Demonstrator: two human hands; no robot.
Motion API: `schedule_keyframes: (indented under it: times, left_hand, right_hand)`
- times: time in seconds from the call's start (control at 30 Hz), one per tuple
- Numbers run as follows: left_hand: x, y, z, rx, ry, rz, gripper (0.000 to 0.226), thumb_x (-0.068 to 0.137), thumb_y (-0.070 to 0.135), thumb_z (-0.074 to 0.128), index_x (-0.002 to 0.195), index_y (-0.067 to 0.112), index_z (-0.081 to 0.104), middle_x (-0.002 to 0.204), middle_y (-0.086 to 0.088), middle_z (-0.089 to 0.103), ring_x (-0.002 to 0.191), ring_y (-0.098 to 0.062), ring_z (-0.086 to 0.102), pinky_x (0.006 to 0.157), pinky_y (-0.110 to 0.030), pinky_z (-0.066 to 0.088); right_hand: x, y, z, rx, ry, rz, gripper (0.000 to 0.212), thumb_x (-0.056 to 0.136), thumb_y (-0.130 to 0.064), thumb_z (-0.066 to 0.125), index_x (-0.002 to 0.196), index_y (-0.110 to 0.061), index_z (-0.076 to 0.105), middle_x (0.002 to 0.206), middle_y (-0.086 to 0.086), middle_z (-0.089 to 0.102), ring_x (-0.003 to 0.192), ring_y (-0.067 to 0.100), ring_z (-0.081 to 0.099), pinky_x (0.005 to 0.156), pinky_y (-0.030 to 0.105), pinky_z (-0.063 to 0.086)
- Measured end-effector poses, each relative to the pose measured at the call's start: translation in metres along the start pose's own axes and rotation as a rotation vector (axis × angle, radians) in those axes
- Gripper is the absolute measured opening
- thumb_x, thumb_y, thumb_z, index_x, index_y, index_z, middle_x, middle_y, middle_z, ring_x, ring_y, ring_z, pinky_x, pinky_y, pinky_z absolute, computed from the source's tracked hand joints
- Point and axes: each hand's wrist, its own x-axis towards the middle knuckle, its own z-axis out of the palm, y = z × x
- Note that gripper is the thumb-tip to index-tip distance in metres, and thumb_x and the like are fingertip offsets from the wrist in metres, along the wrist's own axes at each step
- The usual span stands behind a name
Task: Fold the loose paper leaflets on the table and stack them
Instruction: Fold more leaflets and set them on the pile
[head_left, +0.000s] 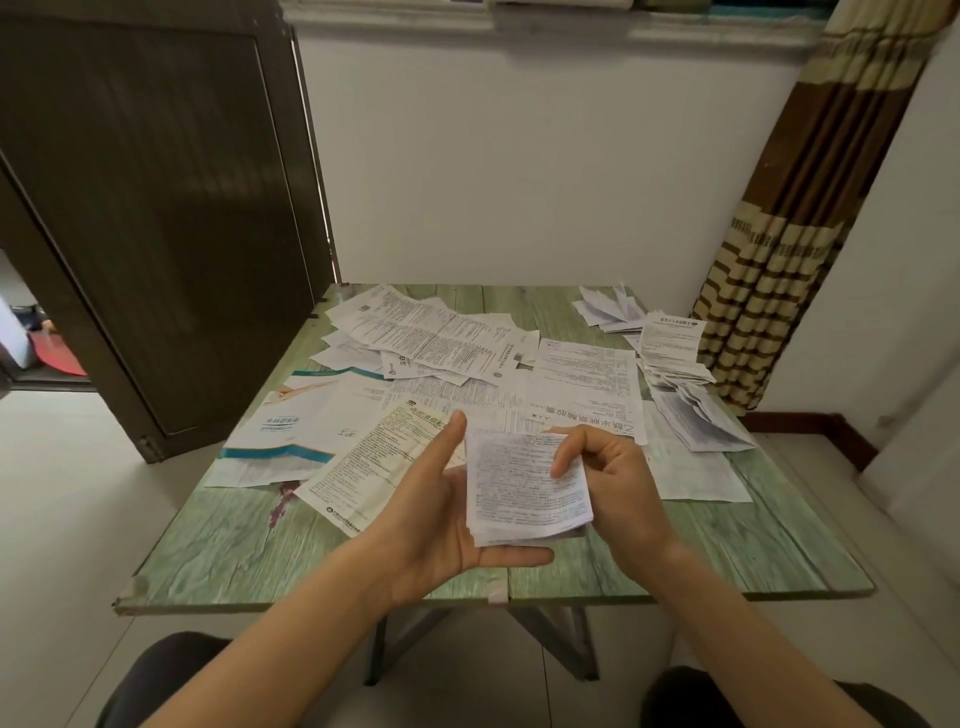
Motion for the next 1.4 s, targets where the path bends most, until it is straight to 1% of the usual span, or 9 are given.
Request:
schedule_keyframes:
  times: [0.17,0.3,0.4,0.57,0.8,1.0,1.1,1.2,1.4]
  left_hand:
    - [-0.001,0.0,0.002,0.1,0.08,0.024,0.018,0.095,0.023,0.047,0.101,0.013,0.061,0.094,-0.013,0.073,0.083,-0.033,0.071,0.071,-0.049,0.054]
    - [0.001,0.001,-0.002,0.18,0.116,0.076,0.017,0.095,0.012,0.048,0.107,0.011,0.06,0.098,-0.012,0.073,0.088,-0.029,0.071,0.069,-0.042,0.059]
    - [0.001,0.002,-0.002,0.176,0.119,0.128,0.015,0.094,0.01,0.05,0.102,0.01,0.062,0.094,-0.012,0.074,0.084,-0.027,0.072,0.068,-0.041,0.059]
    - [0.001,0.002,0.0,0.203,0.133,0.184,0.015,0.092,0.007,0.051,0.1,0.012,0.064,0.093,-0.008,0.074,0.085,-0.025,0.072,0.065,-0.036,0.06]
    - [0.0,0.0,-0.006,0.257,0.092,0.039,0.02,0.091,0.018,0.055,0.106,0.007,0.061,0.091,-0.021,0.072,0.066,-0.024,0.071,0.055,-0.024,0.058]
    - [0.004,-0.005,-0.011,0.478,0.131,0.147,0.017,0.091,0.017,0.056,0.104,0.008,0.062,0.072,-0.01,0.071,0.05,-0.011,0.061,0.048,-0.015,0.049]
    - [0.004,-0.007,-0.011,0.568,0.111,0.188,0.015,0.09,0.018,0.057,0.1,0.009,0.063,0.069,-0.007,0.07,0.049,-0.01,0.059,0.049,-0.016,0.049]
    - [0.002,-0.007,-0.01,0.617,0.097,0.207,0.014,0.088,0.018,0.059,0.099,0.01,0.063,0.069,-0.006,0.07,0.049,-0.01,0.059,0.049,-0.016,0.048]
    - [0.0,-0.008,-0.011,0.717,0.049,0.185,0.008,0.091,0.013,0.057,0.094,0.011,0.064,0.067,-0.005,0.07,0.048,-0.011,0.059,0.048,-0.016,0.046]
  right_hand:
    - [0.0,-0.004,-0.003,-0.012,-0.043,0.07,0.032,0.088,0.015,0.045,0.067,-0.004,0.059,0.087,0.004,0.069,0.089,0.024,0.065,0.067,0.031,0.056]
    - [0.003,-0.013,-0.007,0.059,-0.037,0.242,0.03,0.101,-0.016,0.035,0.111,-0.017,0.063,0.104,0.009,0.071,0.097,0.028,0.066,0.086,0.041,0.054]
    - [0.002,-0.017,-0.009,-0.16,-0.128,0.289,0.029,0.1,-0.034,0.04,0.108,-0.017,0.062,0.098,0.005,0.071,0.083,0.02,0.068,0.07,0.03,0.057]
    - [-0.002,-0.015,-0.013,-0.28,-0.226,0.296,0.019,0.094,-0.025,0.056,0.101,-0.008,0.063,0.078,0.006,0.065,0.049,0.007,0.053,0.046,0.021,0.044]
    - [-0.003,-0.012,-0.013,-0.167,-0.173,0.202,0.013,0.091,-0.018,0.058,0.096,-0.006,0.061,0.064,-0.001,0.064,0.045,0.007,0.048,0.043,0.019,0.041]
    - [-0.003,-0.017,-0.01,-0.131,-0.197,0.259,0.017,0.091,-0.015,0.059,0.107,-0.012,0.063,0.088,-0.001,0.072,0.064,0.006,0.063,0.054,0.02,0.048]
    - [-0.001,-0.018,-0.01,-0.09,-0.236,0.317,0.022,0.088,-0.019,0.061,0.11,-0.016,0.065,0.103,0.0,0.072,0.092,0.016,0.069,0.08,0.033,0.056]
    - [-0.001,-0.018,-0.008,-0.052,-0.258,0.351,0.026,0.082,-0.02,0.065,0.108,-0.016,0.067,0.106,0.001,0.072,0.103,0.025,0.066,0.096,0.044,0.05]
    - [-0.002,-0.025,-0.004,0.061,-0.278,0.317,0.037,0.077,-0.027,0.064,0.106,-0.006,0.068,0.103,0.009,0.072,0.095,0.022,0.069,0.076,0.026,0.055]
